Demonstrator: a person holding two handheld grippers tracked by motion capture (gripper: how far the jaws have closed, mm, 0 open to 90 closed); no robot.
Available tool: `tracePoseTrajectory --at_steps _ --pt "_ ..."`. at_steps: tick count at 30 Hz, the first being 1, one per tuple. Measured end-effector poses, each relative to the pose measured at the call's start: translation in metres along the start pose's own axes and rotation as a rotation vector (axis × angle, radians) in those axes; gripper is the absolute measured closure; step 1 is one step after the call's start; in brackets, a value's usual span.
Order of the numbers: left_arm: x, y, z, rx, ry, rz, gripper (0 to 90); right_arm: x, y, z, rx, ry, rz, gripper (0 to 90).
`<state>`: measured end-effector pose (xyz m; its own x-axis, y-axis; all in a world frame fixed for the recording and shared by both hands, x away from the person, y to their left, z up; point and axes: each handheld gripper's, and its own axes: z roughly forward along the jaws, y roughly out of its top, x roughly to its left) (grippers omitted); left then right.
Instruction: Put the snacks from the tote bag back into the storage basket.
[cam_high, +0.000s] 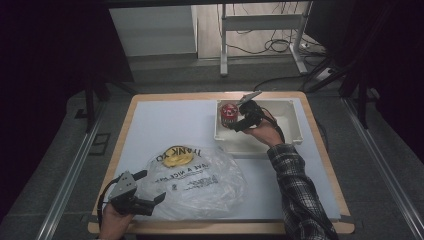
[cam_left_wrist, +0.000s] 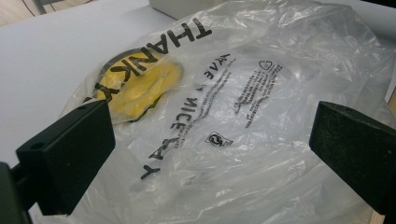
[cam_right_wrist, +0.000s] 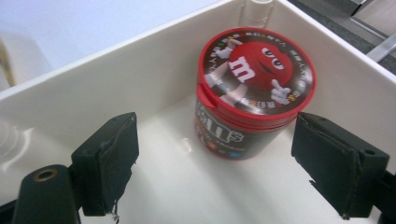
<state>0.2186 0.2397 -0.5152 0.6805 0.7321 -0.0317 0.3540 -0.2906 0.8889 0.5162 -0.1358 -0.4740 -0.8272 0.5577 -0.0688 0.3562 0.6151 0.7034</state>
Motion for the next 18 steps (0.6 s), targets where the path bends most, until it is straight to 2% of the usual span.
tracePoseTrajectory --at_steps 18 --pt "0.0 0.0 0.0 -0.002 0.001 -0.001 0.1 0.013 -0.009 -0.009 0.01 0.001 0.014 15.2"
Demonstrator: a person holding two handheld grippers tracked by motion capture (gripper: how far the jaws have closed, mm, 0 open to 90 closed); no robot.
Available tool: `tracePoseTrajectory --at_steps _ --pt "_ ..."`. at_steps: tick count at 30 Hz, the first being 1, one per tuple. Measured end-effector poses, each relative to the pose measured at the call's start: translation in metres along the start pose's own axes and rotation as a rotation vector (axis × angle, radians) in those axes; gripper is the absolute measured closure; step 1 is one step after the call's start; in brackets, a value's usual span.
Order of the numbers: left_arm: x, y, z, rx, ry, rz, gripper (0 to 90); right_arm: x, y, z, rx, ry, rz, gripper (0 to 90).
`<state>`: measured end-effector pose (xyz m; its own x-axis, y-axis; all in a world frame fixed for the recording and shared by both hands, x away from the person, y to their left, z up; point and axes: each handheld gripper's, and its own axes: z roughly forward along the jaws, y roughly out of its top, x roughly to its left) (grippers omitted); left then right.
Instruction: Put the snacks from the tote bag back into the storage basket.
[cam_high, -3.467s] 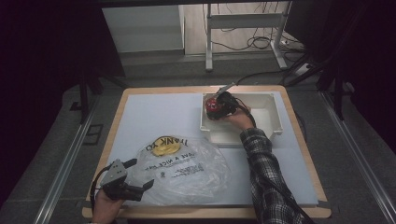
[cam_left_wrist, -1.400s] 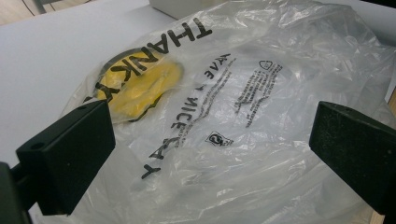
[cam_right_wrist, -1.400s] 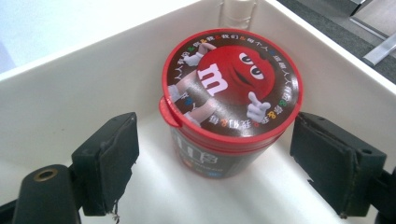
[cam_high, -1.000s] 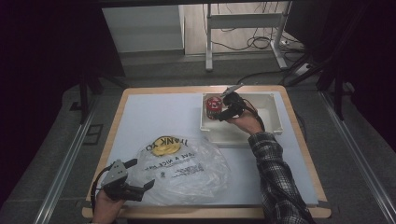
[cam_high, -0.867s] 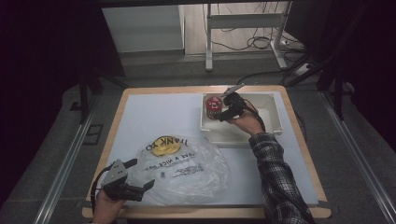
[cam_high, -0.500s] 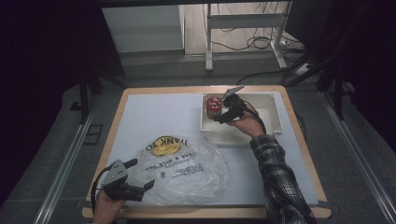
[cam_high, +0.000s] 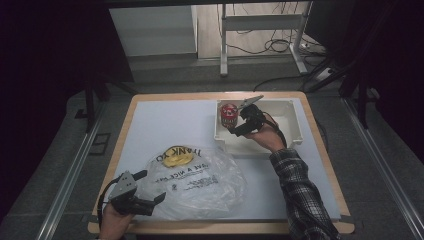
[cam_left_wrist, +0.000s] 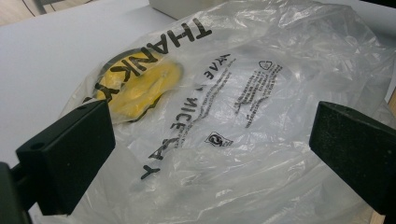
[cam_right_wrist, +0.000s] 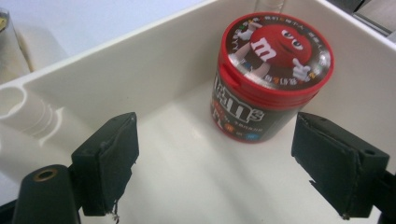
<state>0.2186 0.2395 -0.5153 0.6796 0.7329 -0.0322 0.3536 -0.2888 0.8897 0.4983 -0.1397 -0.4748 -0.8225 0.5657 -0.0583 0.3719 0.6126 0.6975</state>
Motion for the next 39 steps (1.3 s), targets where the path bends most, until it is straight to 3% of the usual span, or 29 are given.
tracePoseTrajectory --at_steps 16,39 --pt "0.0 0.0 0.0 -0.001 -0.001 -0.001 0.1 0.012 -0.008 -0.012 -0.018 -0.004 0.018 9.4" --pt "-0.001 0.0 0.0 -0.003 -0.002 0.001 0.1 0.035 -0.026 -0.029 -0.044 -0.009 0.001 3.4"
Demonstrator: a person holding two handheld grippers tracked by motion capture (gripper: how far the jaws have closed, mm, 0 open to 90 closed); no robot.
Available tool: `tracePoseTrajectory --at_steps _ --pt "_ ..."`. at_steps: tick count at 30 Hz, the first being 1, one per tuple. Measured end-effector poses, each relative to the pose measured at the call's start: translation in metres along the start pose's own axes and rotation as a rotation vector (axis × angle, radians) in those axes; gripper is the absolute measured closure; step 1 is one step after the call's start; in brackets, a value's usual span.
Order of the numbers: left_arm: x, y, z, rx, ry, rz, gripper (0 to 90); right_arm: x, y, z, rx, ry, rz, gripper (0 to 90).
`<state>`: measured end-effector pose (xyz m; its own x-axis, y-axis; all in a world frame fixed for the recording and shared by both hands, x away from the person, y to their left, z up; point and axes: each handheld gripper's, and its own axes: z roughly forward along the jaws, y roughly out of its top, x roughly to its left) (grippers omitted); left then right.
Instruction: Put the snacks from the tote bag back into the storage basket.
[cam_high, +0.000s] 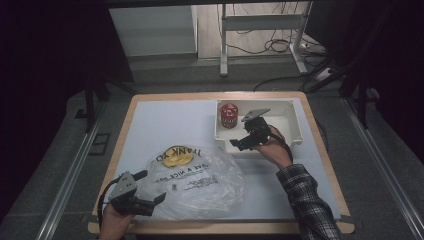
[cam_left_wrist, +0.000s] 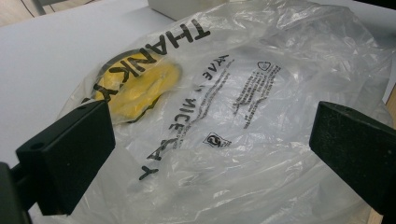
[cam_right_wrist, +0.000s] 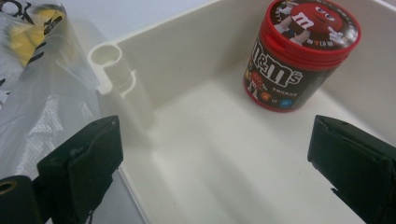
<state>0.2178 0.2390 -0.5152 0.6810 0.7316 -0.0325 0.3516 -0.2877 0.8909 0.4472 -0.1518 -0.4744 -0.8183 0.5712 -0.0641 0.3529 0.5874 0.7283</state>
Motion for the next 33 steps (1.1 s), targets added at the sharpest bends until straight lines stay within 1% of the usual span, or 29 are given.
tracePoseTrajectory --at_steps 8,16,26,30,33 --pt "0.0 0.0 0.0 -0.004 0.001 0.0 0.1 0.001 -0.01 -0.004 -0.018 0.008 0.01 3.2" --pt "0.0 0.0 0.0 -0.004 0.0 0.001 0.1 0.004 -0.016 -0.008 -0.019 0.004 0.013 2.9" --pt "0.0 0.0 0.0 -0.004 -0.001 0.002 0.1 0.006 -0.026 -0.013 -0.008 0.006 0.043 0.0" --pt "0.0 0.0 0.0 -0.004 -0.001 0.002 0.1 0.006 -0.032 -0.016 -0.002 -0.004 0.046 0.0" --pt "0.0 0.0 0.0 -0.004 -0.001 0.002 0.1 0.007 -0.036 -0.019 -0.001 -0.005 0.057 0.0"
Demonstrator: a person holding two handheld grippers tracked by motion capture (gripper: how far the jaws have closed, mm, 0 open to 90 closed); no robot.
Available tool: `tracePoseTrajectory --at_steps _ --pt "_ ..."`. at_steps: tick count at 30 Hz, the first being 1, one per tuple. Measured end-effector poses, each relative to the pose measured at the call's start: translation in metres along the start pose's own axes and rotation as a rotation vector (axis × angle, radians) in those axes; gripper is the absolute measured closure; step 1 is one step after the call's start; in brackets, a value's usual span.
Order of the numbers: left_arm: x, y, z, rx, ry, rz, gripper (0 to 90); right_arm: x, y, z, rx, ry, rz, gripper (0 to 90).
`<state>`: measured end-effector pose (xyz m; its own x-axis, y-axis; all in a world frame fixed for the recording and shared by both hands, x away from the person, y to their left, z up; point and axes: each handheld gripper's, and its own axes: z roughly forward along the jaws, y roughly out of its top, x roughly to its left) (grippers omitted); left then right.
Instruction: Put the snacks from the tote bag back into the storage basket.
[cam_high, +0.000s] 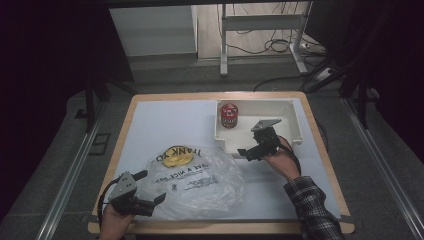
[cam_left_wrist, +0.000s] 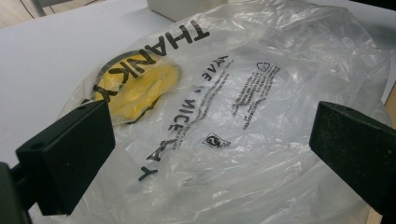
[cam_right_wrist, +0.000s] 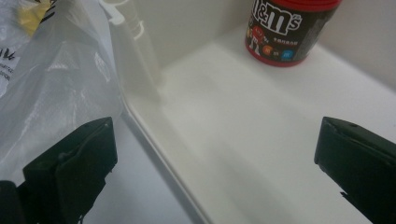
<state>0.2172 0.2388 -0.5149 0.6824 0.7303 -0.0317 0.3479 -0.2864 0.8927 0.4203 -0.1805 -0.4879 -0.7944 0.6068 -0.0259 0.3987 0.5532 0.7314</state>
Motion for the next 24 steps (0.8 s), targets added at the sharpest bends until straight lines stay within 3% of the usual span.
tracePoseTrajectory --at_steps 24 --pt "-0.001 0.0 0.001 0.008 0.002 0.006 0.1 0.011 -0.034 -0.032 0.0 -0.026 0.042 0.0"
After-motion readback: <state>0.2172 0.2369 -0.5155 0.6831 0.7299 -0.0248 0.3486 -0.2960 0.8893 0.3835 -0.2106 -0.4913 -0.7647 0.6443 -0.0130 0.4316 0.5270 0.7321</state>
